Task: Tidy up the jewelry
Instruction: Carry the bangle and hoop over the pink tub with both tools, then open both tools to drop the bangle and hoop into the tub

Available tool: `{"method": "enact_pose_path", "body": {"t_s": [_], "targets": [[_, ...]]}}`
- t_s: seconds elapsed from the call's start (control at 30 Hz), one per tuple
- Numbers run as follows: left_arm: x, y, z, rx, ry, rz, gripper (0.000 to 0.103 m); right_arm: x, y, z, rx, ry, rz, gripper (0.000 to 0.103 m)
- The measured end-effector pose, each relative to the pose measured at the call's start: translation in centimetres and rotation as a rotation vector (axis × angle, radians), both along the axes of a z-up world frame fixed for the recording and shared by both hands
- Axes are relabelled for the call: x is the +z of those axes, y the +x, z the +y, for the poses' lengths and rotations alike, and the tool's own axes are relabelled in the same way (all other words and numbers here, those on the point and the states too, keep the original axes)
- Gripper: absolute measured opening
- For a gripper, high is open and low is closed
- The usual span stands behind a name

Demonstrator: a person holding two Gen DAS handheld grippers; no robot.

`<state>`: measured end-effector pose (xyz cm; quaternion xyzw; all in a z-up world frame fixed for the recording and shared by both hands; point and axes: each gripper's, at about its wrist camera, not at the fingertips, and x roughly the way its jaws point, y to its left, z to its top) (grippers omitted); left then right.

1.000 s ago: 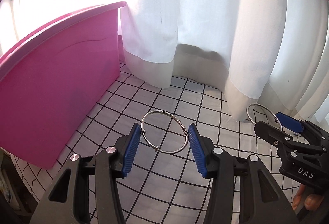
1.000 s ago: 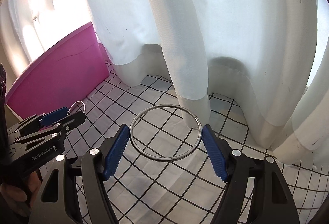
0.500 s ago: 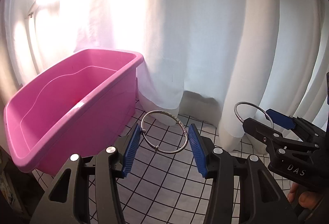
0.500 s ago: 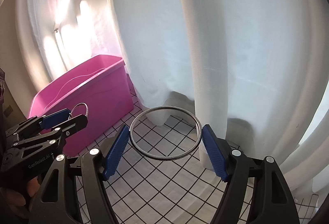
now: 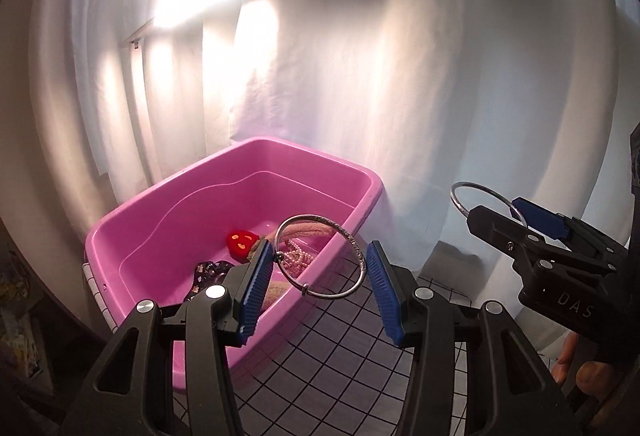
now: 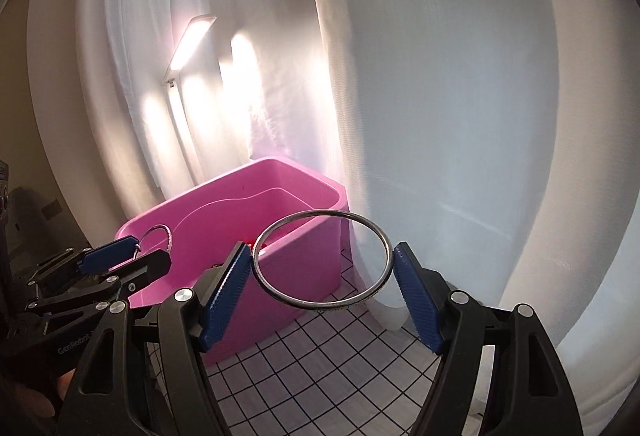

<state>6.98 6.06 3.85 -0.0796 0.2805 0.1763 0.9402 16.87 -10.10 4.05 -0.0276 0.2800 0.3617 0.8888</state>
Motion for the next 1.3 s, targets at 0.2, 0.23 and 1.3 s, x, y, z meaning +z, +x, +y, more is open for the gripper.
{"method": "enact_pose_path", "body": {"t_s": [0.2, 0.23, 1.3], "targets": [[1.5, -0.4, 4.5, 0.081, 0.021, -0.014, 0.047, 0.9, 0.9, 5.4, 0.074, -0.009, -0.013, 0.071], [1.7, -0.4, 5.3, 0.095, 0.023, -0.015, 0.047, 0.8, 1.0, 6.3, 0.086, -0.015, -0.015, 0.071], [-5.9, 3.9, 16.8, 0.233, -0.163, 0.217, 0.047, -7.2, 6.5, 19.5, 0.157, -0.266, 0.230, 0.070]]}}
